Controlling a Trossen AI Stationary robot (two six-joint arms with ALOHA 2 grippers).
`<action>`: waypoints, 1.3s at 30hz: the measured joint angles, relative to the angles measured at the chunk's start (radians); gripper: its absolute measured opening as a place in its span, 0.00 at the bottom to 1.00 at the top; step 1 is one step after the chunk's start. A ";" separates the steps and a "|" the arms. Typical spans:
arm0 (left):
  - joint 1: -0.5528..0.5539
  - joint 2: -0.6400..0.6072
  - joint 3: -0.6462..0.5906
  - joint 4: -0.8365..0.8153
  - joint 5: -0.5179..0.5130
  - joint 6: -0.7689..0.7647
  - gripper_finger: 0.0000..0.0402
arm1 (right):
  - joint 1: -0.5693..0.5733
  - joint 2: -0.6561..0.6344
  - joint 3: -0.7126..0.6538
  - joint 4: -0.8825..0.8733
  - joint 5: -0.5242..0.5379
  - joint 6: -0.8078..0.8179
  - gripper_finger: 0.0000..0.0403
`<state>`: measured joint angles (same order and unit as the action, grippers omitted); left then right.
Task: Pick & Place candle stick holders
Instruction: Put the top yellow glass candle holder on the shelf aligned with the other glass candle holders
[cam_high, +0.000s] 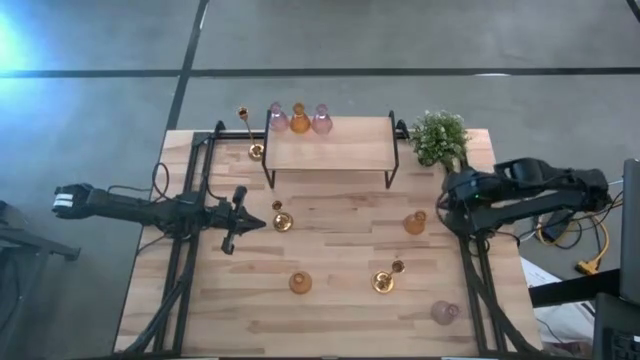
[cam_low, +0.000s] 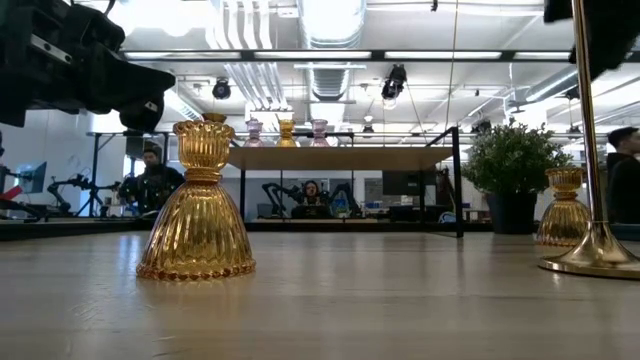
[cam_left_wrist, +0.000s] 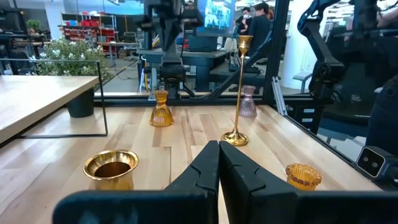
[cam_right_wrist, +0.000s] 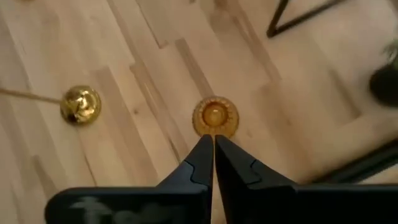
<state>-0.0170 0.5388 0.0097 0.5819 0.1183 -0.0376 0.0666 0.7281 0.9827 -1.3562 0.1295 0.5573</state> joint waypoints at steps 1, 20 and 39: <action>0.000 0.000 0.000 0.000 0.000 0.000 0.03 | 0.002 -0.024 -0.034 0.026 0.000 0.033 0.05; 0.000 0.000 0.000 0.000 0.000 0.000 0.03 | 0.021 -0.244 -0.434 0.315 -0.128 0.295 0.44; 0.000 0.000 -0.001 0.000 0.000 0.000 0.03 | 0.021 0.082 -0.511 0.398 -0.171 0.192 0.45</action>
<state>-0.0170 0.5392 0.0090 0.5819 0.1181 -0.0377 0.0875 0.8103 0.4715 -0.9583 -0.0414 0.7490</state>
